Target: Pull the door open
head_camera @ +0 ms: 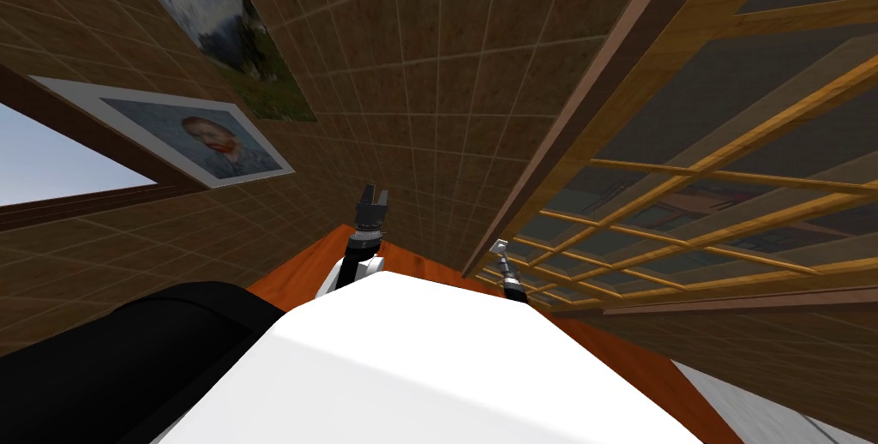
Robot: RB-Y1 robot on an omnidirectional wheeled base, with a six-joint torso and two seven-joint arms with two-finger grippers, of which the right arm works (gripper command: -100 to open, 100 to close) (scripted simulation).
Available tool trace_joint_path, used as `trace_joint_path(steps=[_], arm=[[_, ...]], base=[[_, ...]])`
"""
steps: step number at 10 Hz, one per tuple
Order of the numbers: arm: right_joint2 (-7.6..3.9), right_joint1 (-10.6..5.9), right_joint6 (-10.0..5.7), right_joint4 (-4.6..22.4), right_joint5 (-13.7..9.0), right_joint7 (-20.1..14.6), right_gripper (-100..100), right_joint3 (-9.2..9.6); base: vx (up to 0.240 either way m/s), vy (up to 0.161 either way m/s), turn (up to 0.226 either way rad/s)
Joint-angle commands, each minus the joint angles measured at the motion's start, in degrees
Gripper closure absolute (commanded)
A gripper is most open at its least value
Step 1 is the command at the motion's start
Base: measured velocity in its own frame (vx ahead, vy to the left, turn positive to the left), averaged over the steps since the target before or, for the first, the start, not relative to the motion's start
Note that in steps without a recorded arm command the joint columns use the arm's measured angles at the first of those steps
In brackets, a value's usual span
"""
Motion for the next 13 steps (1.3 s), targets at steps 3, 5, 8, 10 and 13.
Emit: trace_joint_path(steps=[3, 5, 8, 10, 13], arm=[[-1.29, 0.89, -2.04, 1.3, 1.1, 4.4, -100, -0.80], [-2.34, 2.29, -3.28, 1.2, 2.2, 7.8, -100, -1.42], [-3.38, 3.69, -4.52, 1.1, 3.2, 11.5, -100, -2.03], [-4.30, 4.92, -5.62, 1.0, 4.2, 14.6, -100, -2.58], [-5.18, 6.10, -6.67, 1.0, 5.1, 17.5, -100, -3.10]], base=[[-0.023, 0.063, -0.026], [-0.042, 0.066, -0.046], [-0.022, 0.064, -0.026], [-0.024, 0.068, -0.044], [-0.030, 0.058, -0.026]])
